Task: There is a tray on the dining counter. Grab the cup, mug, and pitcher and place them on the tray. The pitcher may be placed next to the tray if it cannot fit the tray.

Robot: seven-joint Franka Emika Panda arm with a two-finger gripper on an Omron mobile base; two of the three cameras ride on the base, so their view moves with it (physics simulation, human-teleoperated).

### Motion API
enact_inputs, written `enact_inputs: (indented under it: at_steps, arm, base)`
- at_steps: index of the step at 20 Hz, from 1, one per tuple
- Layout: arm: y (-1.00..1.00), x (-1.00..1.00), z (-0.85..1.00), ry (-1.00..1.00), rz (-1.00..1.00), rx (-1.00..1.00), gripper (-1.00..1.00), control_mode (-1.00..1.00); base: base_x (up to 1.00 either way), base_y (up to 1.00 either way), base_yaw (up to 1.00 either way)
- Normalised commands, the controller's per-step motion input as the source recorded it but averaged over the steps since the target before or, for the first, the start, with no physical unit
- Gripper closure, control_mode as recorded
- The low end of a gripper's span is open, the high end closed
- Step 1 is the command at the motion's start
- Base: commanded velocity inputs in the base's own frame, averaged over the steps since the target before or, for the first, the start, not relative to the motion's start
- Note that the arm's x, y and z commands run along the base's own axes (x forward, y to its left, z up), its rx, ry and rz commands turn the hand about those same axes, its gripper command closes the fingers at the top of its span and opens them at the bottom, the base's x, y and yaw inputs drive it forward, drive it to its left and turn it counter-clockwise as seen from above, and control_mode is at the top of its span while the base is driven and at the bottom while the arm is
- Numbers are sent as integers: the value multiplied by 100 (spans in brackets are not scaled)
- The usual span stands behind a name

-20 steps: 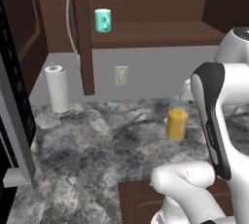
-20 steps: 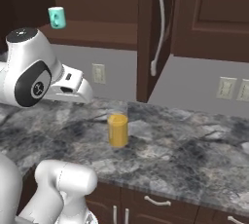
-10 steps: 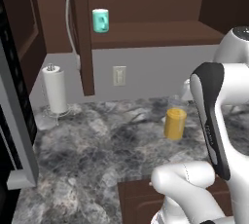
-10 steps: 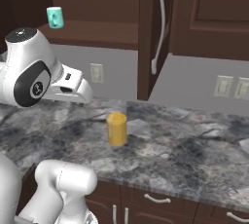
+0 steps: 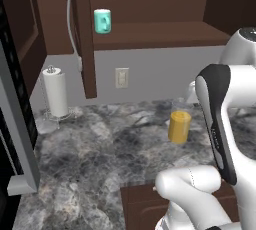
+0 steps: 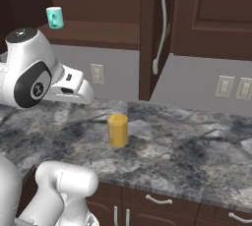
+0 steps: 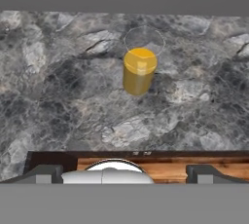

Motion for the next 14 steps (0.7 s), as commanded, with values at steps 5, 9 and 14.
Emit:
enact_inputs:
  at_steps: [5, 9, 14]
  arm:
    - [24, 0, -1, -2, 0, 0, -100, -100]
    - [58, 0, 26, -14, 1, 0, -100, -100]
    - [55, 0, 40, -14, 4, 0, -100, -100]
  base:
    - [0, 0, 0]
    - [0, 0, 0]
    - [0, 0, 0]
